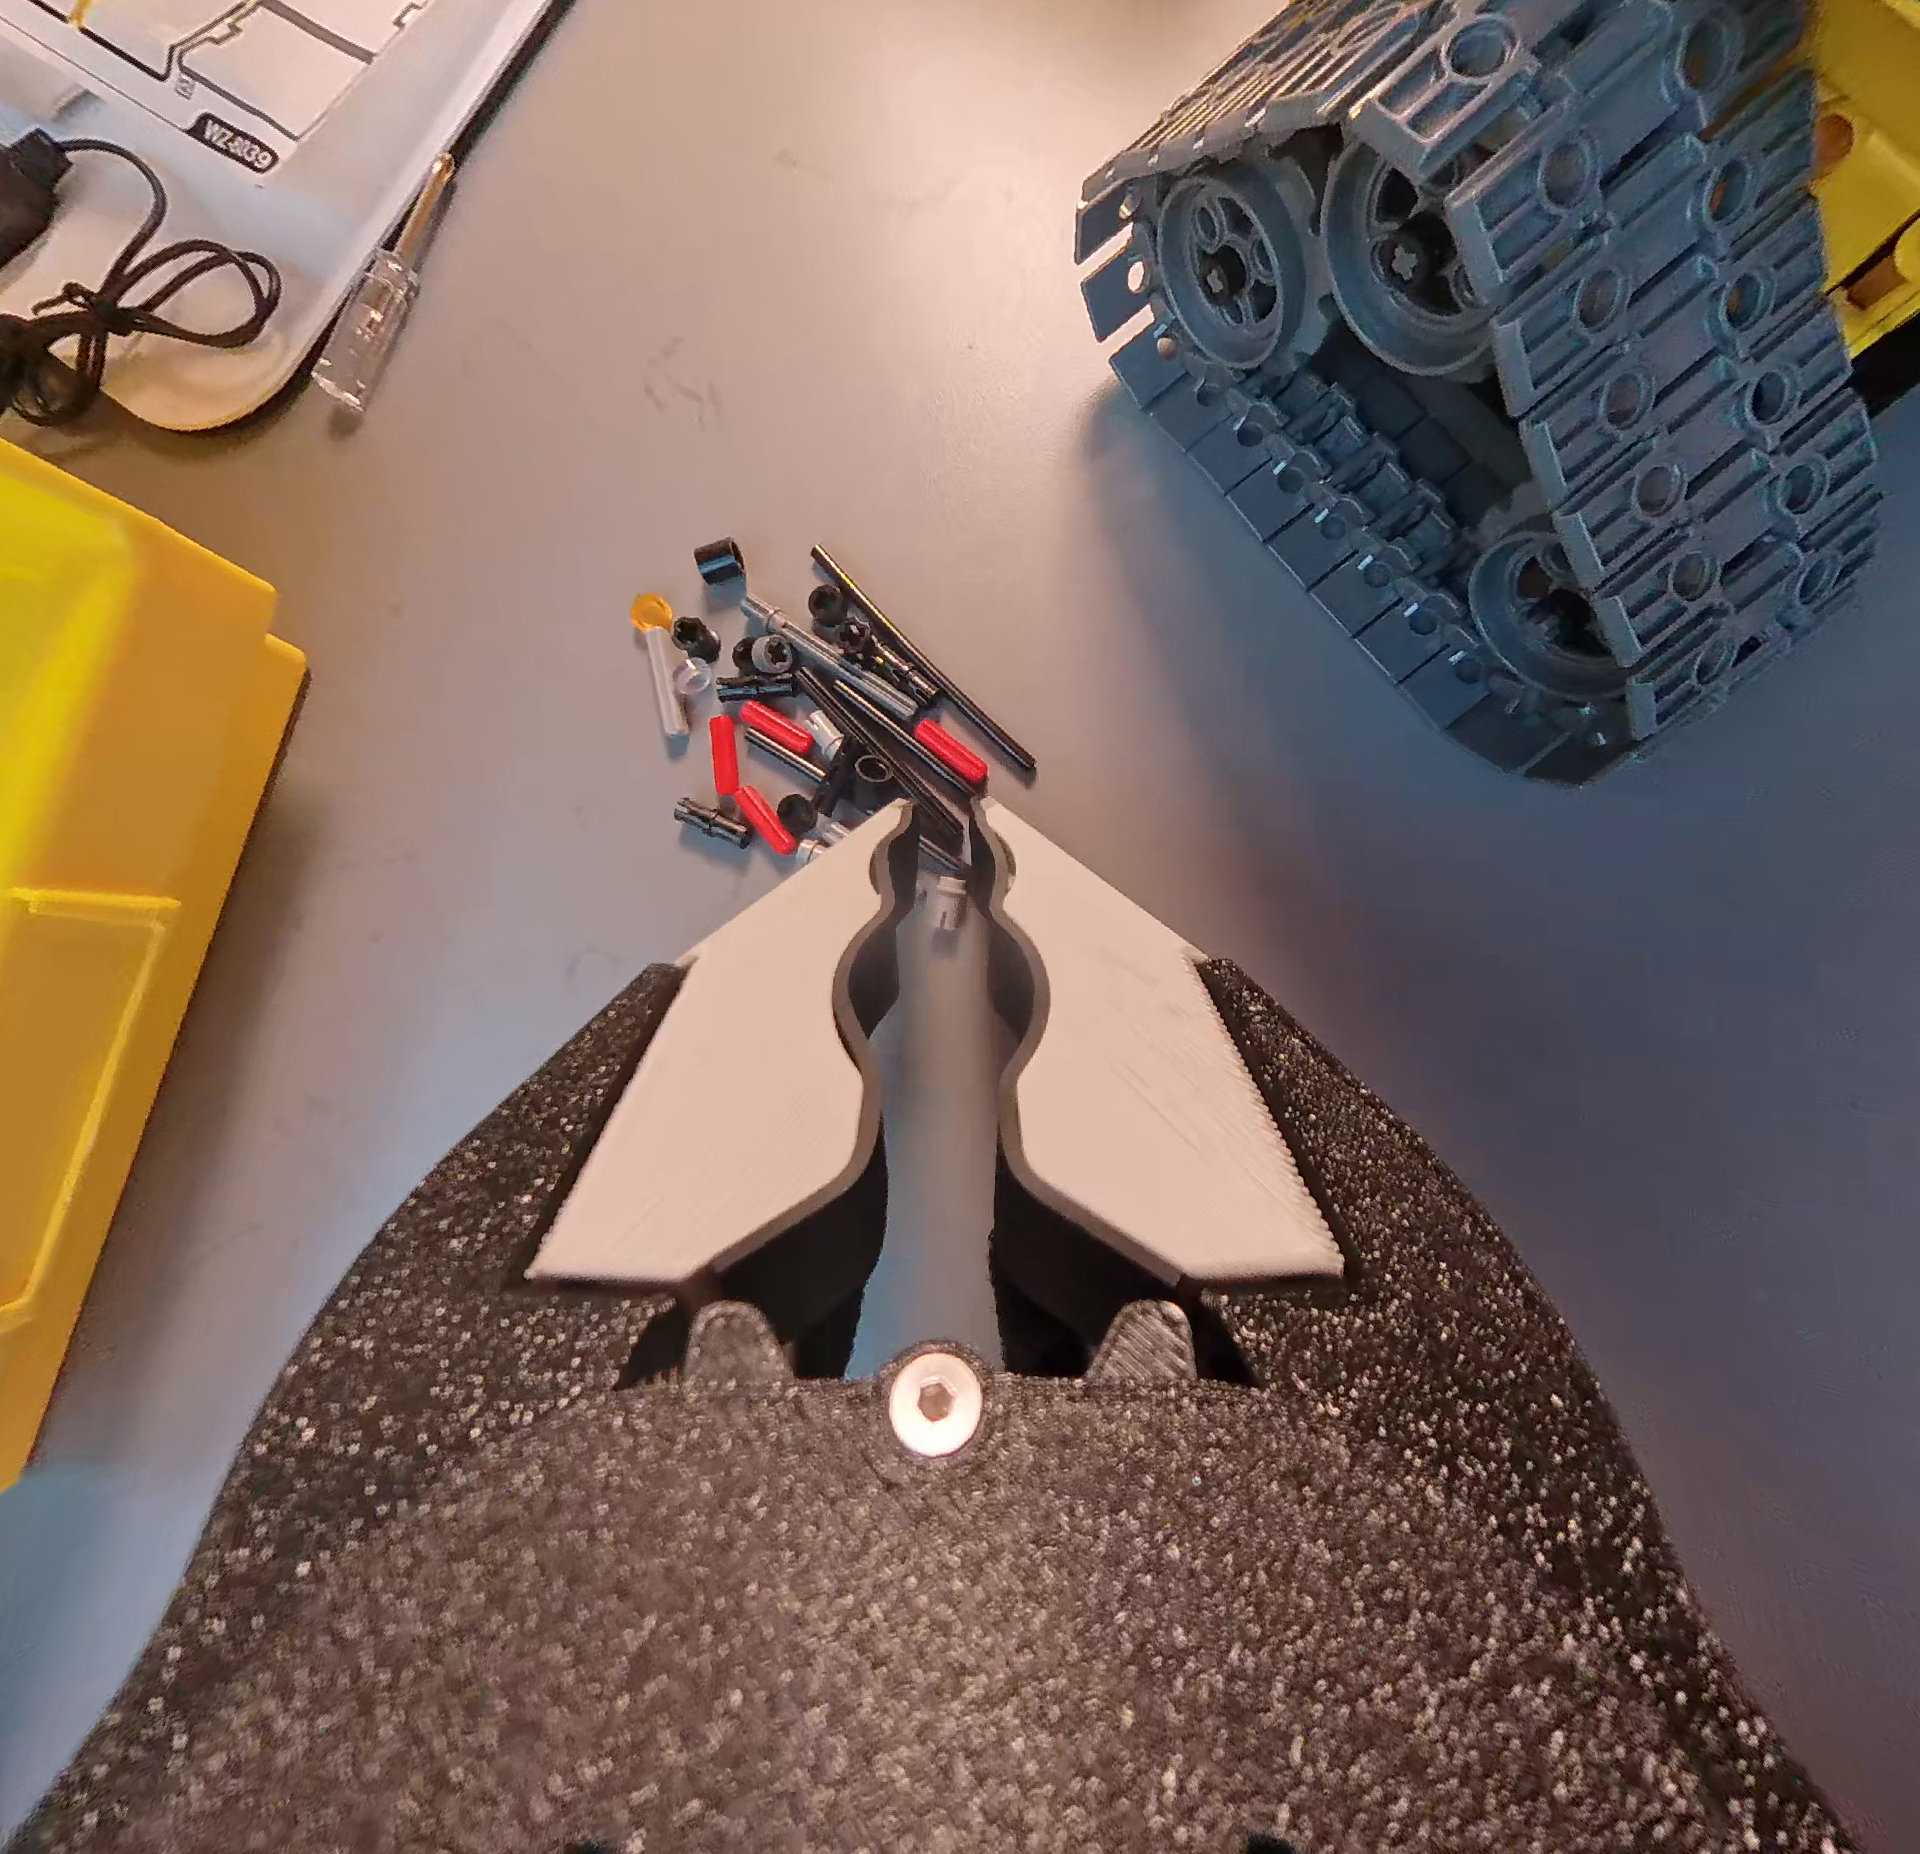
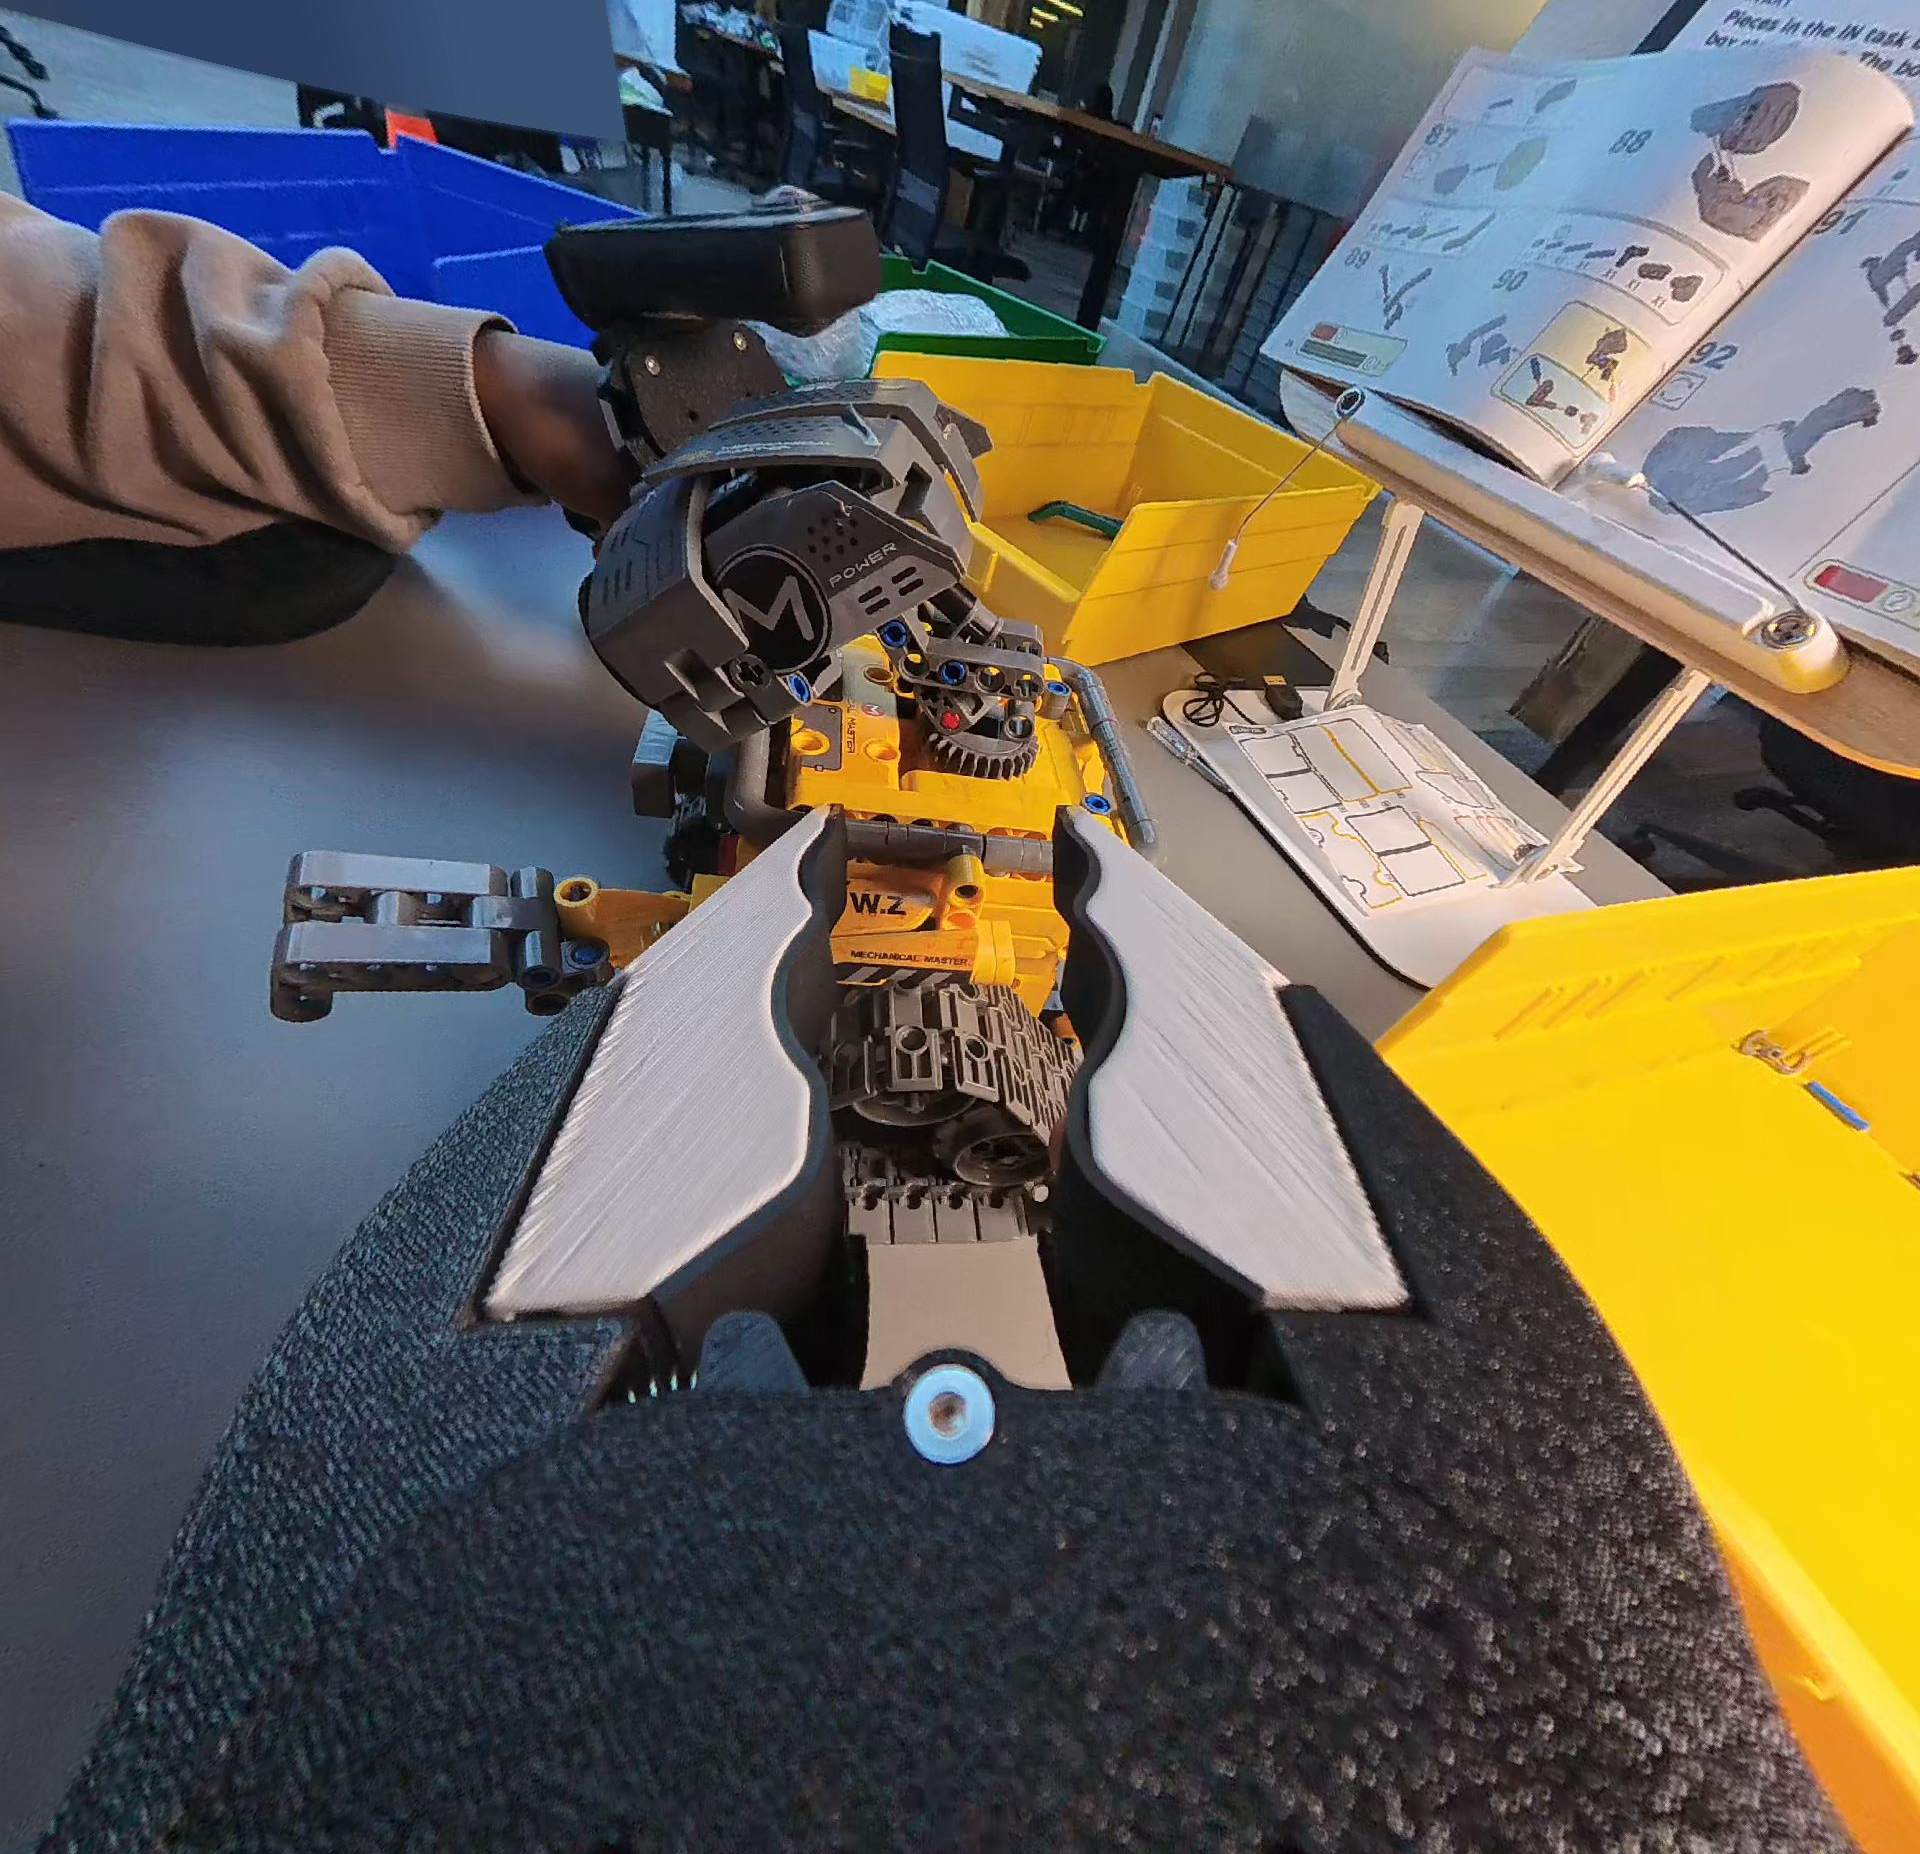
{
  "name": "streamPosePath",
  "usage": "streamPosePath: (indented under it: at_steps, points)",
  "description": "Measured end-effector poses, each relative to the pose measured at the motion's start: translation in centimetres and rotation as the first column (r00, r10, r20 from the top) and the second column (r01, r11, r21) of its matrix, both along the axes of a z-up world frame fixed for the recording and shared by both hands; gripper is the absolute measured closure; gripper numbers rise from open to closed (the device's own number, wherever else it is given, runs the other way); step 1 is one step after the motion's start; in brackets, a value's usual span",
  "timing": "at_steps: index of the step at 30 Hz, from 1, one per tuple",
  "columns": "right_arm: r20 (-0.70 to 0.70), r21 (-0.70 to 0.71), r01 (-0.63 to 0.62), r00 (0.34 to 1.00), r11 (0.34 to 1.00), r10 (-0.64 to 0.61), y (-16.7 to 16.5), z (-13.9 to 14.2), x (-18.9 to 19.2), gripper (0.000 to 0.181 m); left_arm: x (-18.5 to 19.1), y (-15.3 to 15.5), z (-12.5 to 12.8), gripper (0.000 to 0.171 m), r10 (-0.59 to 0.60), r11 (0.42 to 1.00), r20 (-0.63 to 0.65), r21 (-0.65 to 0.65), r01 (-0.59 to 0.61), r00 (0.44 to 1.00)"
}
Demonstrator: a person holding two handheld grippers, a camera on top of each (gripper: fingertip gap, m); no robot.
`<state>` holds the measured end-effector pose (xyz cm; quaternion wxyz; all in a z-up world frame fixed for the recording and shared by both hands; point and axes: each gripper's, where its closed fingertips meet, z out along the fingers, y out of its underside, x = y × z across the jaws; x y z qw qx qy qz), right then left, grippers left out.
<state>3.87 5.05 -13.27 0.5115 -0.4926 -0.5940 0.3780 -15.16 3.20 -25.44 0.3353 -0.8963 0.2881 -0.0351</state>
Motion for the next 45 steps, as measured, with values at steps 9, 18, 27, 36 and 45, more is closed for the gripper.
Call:
streamPosePath:
  at_steps: [9, 18, 27, 36, 45]
  points:
    - [-0.006, -0.018, -0.006, 1.0, 1.0, 0.006, 0.0, 0.0, 0.0, 0.141, -0.2, 0.2, -0.5, 0.169, 0.019, 1.0, 0.02, -0.025, -0.019, 1.0]
    - [-0.079, -0.039, -0.007, 0.997, 0.999, 0.003, 0.1, 1.4, 0.3, 0.141, 0.1, -1.6, 3.4, 0.169, -0.119, 0.993, 0.189, 0.02, 0.118, 0.975]
    - [-0.055, 0.042, -0.274, 0.96, 0.961, 0.276, -8.0, 5.2, -0.2, 0.146, 10.0, -8.4, 15.5, 0.169, -0.625, 0.767, 0.31, 0.414, 0.49, 0.716]
    - [0.065, 0.268, -0.329, 0.944, 0.906, 0.323, -13.0, 3.9, -2.4, 0.168, 15.4, -11.8, 14.2, 0.169, -0.744, 0.667, 0.235, 0.328, 0.67, 0.626]
    - [0.129, 0.334, -0.362, 0.932, 0.87, 0.338, -14.3, 3.0, -2.4, 0.176, 15.6, -12.7, 13.9, 0.169, -0.756, 0.655, 0.286, 0.306, 0.691, 0.589]
